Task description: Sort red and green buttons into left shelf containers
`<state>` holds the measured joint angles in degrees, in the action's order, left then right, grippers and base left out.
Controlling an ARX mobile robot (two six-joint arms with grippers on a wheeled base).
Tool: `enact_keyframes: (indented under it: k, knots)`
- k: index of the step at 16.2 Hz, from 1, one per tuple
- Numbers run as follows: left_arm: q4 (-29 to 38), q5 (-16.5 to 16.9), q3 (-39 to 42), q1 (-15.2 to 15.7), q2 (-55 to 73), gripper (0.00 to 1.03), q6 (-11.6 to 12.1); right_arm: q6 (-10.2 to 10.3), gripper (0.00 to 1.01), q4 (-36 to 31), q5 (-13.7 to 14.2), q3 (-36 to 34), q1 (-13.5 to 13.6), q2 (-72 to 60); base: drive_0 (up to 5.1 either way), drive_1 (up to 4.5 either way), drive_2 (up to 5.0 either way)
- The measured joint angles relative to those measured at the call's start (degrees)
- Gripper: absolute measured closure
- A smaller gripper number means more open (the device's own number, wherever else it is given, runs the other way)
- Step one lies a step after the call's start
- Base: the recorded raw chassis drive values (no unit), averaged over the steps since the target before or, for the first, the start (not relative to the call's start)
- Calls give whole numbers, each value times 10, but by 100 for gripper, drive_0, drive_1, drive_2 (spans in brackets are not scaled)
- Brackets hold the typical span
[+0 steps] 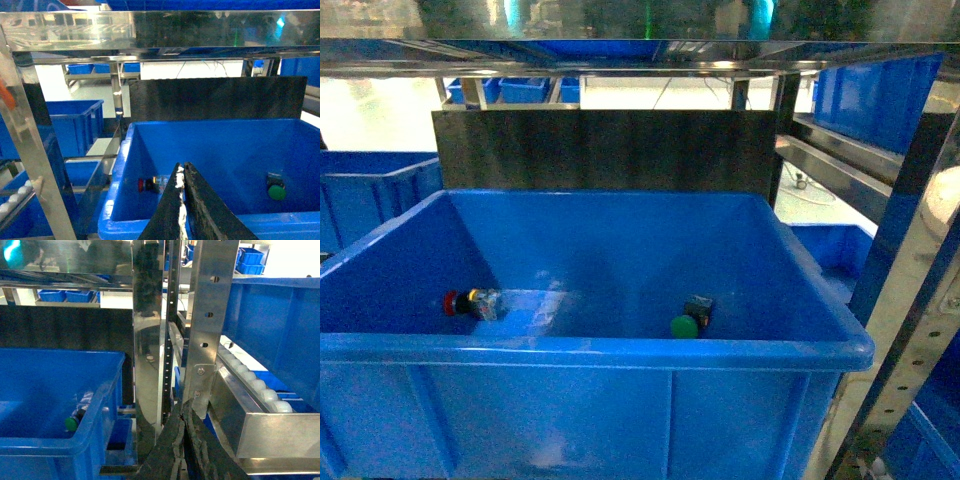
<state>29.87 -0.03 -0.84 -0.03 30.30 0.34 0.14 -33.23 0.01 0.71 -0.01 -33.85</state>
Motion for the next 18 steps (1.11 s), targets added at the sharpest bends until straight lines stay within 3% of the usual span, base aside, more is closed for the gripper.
enact_keyframes:
  k: [7,14,15,16,18]
  knots:
    - [-128,0,0,0,-133,101,0,0,99,141,0,0,0,148,0,0,0]
    - [-211,0,0,0,-212,101,0,0,99,225,0,0,0,231,0,0,0]
    - [-306,0,0,0,-280,101,0,0,99,233,0,0,0,240,0,0,0]
    - [-289,1,-2,0,-297,101,0,0,99,306,0,0,0,287,0,0,0]
    - [-304,1,0,0,-297,101,-1,0,99,328,0,2,0,336,0,0,0]
